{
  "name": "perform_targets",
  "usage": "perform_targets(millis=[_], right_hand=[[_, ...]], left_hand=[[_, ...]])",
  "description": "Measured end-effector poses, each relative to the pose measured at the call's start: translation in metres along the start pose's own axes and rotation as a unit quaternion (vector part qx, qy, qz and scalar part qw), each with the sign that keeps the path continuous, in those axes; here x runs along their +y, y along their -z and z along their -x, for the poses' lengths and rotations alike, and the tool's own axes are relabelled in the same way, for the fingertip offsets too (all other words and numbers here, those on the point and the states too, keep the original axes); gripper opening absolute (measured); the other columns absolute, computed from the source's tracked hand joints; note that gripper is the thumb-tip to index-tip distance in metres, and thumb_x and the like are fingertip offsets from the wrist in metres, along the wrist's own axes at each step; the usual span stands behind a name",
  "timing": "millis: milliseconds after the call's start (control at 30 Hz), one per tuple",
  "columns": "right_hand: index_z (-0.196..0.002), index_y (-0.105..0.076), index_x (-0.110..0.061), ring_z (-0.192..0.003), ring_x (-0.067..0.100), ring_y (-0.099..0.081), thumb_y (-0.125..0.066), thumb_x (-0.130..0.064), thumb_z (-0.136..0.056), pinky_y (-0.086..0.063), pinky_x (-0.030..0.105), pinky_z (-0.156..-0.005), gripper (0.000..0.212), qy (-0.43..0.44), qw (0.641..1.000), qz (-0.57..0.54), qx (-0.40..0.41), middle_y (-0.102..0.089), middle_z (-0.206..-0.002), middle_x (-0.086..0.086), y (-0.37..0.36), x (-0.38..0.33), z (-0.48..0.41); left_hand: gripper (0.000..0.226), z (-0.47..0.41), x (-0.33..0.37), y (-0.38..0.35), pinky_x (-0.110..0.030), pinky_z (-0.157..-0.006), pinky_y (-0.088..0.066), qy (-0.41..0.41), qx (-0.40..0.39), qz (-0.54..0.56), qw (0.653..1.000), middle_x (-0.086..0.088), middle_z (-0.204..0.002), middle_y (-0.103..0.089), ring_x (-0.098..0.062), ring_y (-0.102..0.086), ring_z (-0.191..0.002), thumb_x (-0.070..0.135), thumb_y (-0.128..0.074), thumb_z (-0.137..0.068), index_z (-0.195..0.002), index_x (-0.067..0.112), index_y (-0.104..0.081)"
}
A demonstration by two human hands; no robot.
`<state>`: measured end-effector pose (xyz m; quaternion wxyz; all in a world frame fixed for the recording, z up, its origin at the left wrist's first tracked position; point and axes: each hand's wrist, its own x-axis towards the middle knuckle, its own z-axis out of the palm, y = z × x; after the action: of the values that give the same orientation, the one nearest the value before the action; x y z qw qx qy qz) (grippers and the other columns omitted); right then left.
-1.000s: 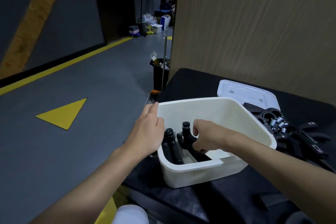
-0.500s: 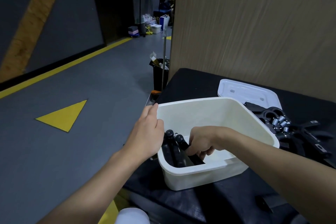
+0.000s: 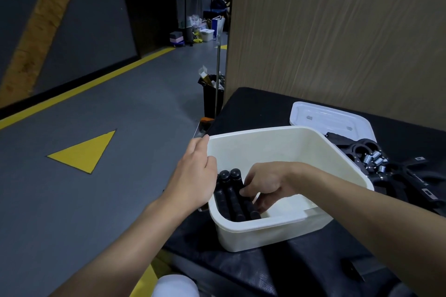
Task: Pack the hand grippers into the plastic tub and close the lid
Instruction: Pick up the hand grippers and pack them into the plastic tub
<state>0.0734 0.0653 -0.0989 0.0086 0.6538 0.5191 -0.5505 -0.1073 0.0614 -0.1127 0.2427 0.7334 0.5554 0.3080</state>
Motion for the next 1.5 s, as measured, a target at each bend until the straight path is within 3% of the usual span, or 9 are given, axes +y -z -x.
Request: perform_targets(millis=[100,433,700,800,933,1100,1233,1367,1500], right_hand=[[-0.12,-0.057,0.01,-0.09,0.038,-0.065,-0.05,-0.018,-0.102,-0.056,0.047,-0.091,0.035,-0.01,1.0,0.003,-0.003,-0.063,-0.116,0.026,0.004,0.003,0.0],[-0.118,-0.057,0.012,-0.086,0.037,-0.068,-0.047,-0.006,-0.101,-0.056,0.048,-0.091,0.027,0.009,1.0,0.02,0.0,-0.066,-0.114,0.027,0.002,0.002,0.001],[-0.11,-0.063,0.005,-0.075,0.029,-0.064,-0.053,-0.022,-0.1,-0.056,0.037,-0.067,0.03,-0.025,0.998,0.06,-0.022,-0.063,-0.101,0.017,0.002,0.004,0.008],[-0.116,-0.059,0.008,-0.068,0.027,-0.063,-0.048,-0.018,-0.102,-0.057,0.035,-0.064,0.032,-0.03,0.998,0.05,-0.03,-0.062,-0.102,0.019,-0.001,0.003,0.007],[-0.118,-0.058,0.012,-0.068,0.026,-0.063,-0.048,-0.016,-0.102,-0.058,0.038,-0.076,0.034,-0.018,0.998,0.051,-0.031,-0.063,-0.1,0.02,-0.001,0.004,0.005],[-0.117,-0.059,0.011,-0.076,0.029,-0.061,-0.045,-0.022,-0.103,-0.054,0.035,-0.072,0.038,-0.013,0.999,0.044,-0.029,-0.063,-0.099,0.018,0.003,0.012,0.003],[-0.115,-0.059,0.013,-0.072,0.028,-0.061,-0.045,-0.018,-0.103,-0.054,0.042,-0.084,0.036,-0.001,0.999,0.018,-0.031,-0.063,-0.1,0.021,0.006,0.016,-0.002],[-0.117,-0.058,0.014,-0.068,0.023,-0.064,-0.045,-0.014,-0.103,-0.056,0.043,-0.091,0.034,0.002,0.999,0.016,-0.042,-0.063,-0.099,0.021,0.007,0.014,-0.004],[-0.118,-0.059,0.011,-0.077,0.028,-0.064,-0.048,-0.022,-0.103,-0.055,0.044,-0.092,0.038,-0.007,0.999,0.025,-0.03,-0.065,-0.103,0.021,0.007,0.016,-0.001]], left_hand=[[0.053,0.0,0.0,0.0,-0.019,-0.101,-0.026,-0.002,-0.004,0.002,1.0,0.006,-0.157,-0.027,-0.017,-0.036,-0.136,0.014,-0.029,-0.102,-0.155,0.01,-0.024],[0.053,-0.002,0.0,0.0,-0.016,-0.101,-0.023,0.012,-0.005,0.024,1.0,0.006,-0.157,-0.027,-0.015,-0.034,-0.138,0.013,-0.03,-0.102,-0.155,0.009,-0.025],[0.054,-0.001,-0.001,-0.001,-0.016,-0.101,-0.023,0.009,-0.004,0.04,0.999,0.007,-0.157,-0.028,-0.013,-0.035,-0.136,0.012,-0.029,-0.102,-0.155,0.009,-0.024],[0.054,0.001,-0.001,-0.002,-0.016,-0.099,-0.024,0.003,0.002,0.047,0.999,0.009,-0.155,-0.028,-0.01,-0.036,-0.133,0.012,-0.03,-0.102,-0.155,0.01,-0.024],[0.054,-0.003,-0.002,-0.003,-0.013,-0.097,-0.023,-0.004,0.002,0.064,0.998,0.011,-0.155,-0.029,0.003,-0.033,-0.122,0.011,-0.029,-0.102,-0.155,0.01,-0.024],[0.053,-0.019,-0.003,-0.007,-0.01,-0.1,-0.02,-0.021,-0.008,0.071,0.997,0.01,-0.154,-0.032,0.004,-0.032,-0.128,0.009,-0.031,-0.101,-0.154,0.011,-0.029],[0.053,-0.026,-0.004,-0.011,-0.006,-0.097,-0.019,-0.027,-0.009,0.068,0.997,0.011,-0.153,-0.033,0.008,-0.03,-0.123,0.009,-0.031,-0.101,-0.154,0.011,-0.029],[0.053,-0.027,-0.007,-0.014,-0.01,-0.101,-0.02,-0.031,-0.004,0.063,0.998,0.009,-0.154,-0.032,-0.001,-0.032,-0.134,0.008,-0.032,-0.1,-0.153,0.009,-0.03],[0.052,-0.026,-0.006,-0.013,-0.013,-0.105,-0.02,-0.038,-0.006,0.054,0.998,0.009,-0.154,-0.032,-0.004,-0.031,-0.138,0.009,-0.032,-0.101,-0.153,0.01,-0.03]])
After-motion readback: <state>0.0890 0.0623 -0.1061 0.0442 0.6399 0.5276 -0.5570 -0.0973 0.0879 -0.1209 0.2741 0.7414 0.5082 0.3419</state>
